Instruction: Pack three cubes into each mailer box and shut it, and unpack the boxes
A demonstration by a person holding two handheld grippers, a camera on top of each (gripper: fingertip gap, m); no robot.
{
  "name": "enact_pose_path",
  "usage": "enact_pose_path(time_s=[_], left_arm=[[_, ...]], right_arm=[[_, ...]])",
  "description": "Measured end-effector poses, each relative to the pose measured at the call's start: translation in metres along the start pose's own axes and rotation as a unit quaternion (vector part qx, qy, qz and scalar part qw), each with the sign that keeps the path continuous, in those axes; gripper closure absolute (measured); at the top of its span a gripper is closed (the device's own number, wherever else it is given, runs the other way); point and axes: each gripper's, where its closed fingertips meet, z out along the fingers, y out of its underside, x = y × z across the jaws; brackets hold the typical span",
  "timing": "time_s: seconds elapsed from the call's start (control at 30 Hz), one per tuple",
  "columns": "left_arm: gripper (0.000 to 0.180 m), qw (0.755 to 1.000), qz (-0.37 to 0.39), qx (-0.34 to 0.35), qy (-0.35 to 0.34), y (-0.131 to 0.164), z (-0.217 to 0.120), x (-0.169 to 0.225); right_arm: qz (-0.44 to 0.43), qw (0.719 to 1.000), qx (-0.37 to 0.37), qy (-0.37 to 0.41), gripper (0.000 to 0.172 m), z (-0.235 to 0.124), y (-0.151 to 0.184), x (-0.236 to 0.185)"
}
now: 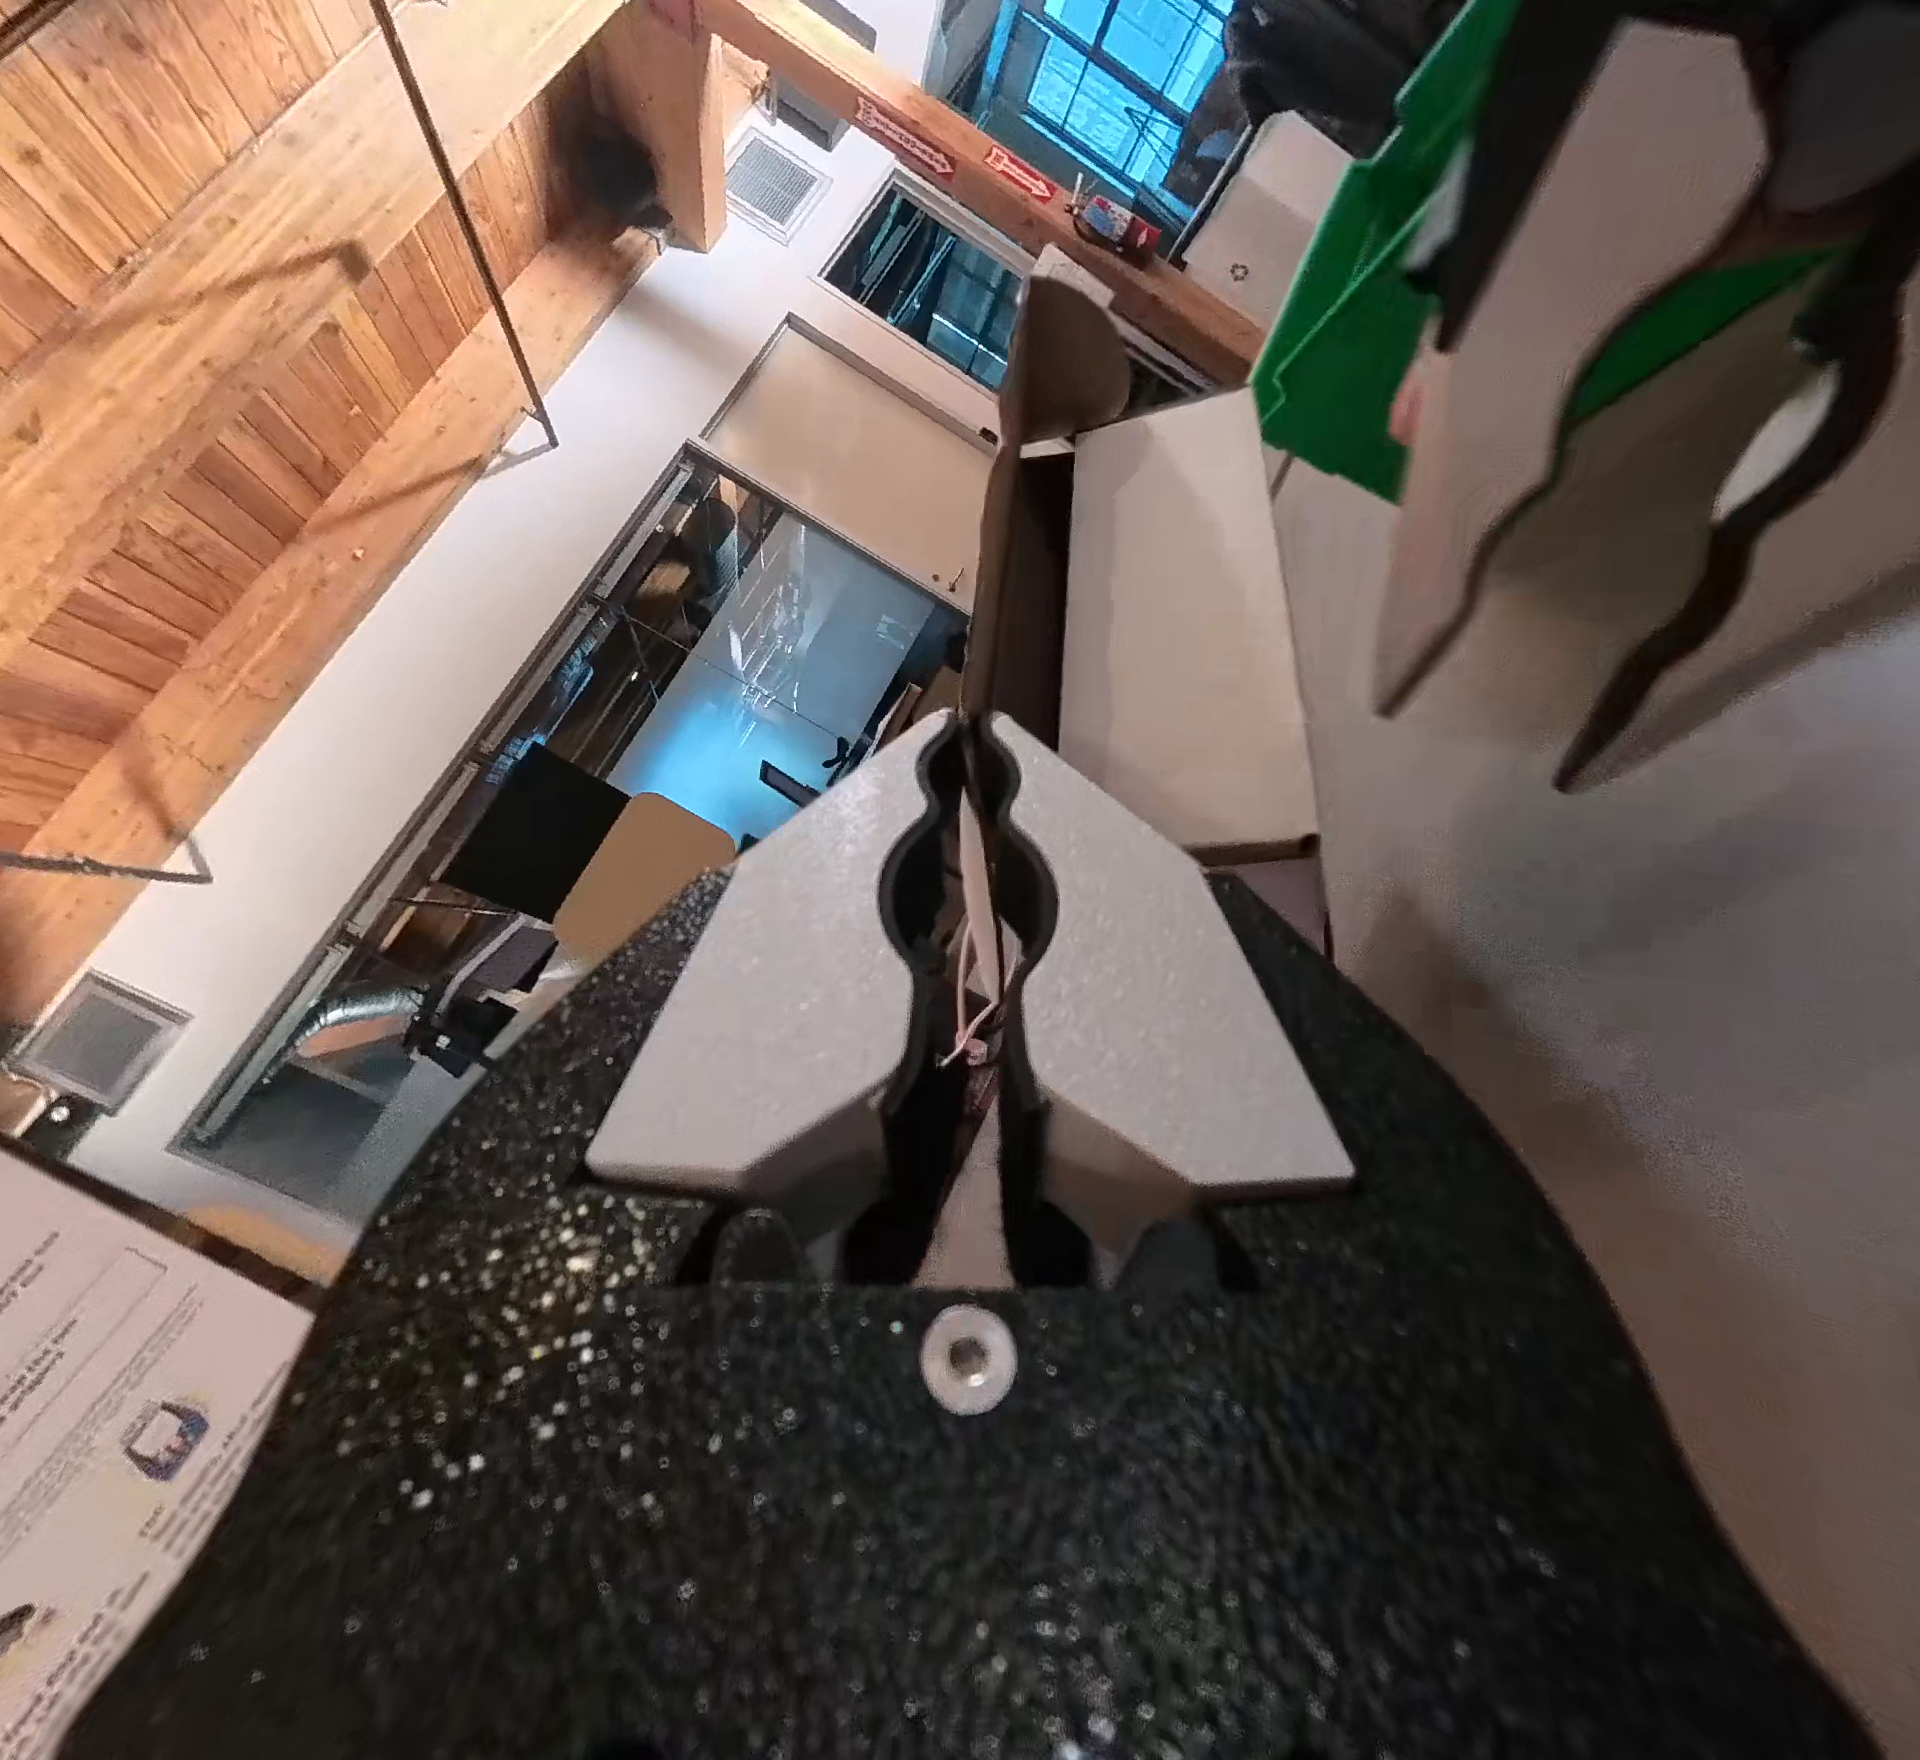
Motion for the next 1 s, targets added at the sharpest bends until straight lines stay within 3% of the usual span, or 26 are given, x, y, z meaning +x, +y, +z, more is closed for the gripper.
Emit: enact_pose_path(time_s=[0.1, 0.2, 0.27, 0.4, 0.63, 0.87, 1.0], left_arm=[[0.180, 1.000, -0.017, -0.003, 0.005, 0.002, -0.001, -0.005], [0.180, 1.000, 0.010, -0.005, 0.025, 0.003, -0.001, 0.004], [0.180, 0.999, 0.024, -0.002, 0.043, 0.000, -0.001, 0.013], [0.180, 0.997, 0.041, 0.002, 0.058, -0.003, 0.000, 0.024], [0.180, 0.998, 0.034, 0.016, 0.060, -0.009, -0.002, 0.025], [0.180, 0.997, -0.064, 0.017, 0.045, -0.006, -0.002, 0.007], [0.180, 0.998, -0.049, 0.015, 0.044, -0.004, -0.002, 0.008]], right_arm=[[0.013, 0.999, 0.030, -0.024, 0.142, -0.001, -0.008, -0.008], [-0.005, 0.994, 0.085, 0.068, 0.131, -0.015, -0.028, 0.020], [-0.005, 0.993, 0.078, 0.090, 0.124, -0.019, -0.027, 0.029], [0.052, 0.994, 0.072, 0.061, 0.115, -0.013, -0.014, 0.025], [0.091, 0.995, 0.041, 0.023, 0.120, -0.007, 0.006, 0.016], [0.095, 0.992, 0.025, -0.078, 0.136, 0.004, 0.010, -0.021], [0.063, 0.995, 0.070, -0.012, 0.132, -0.005, -0.007, -0.001]])
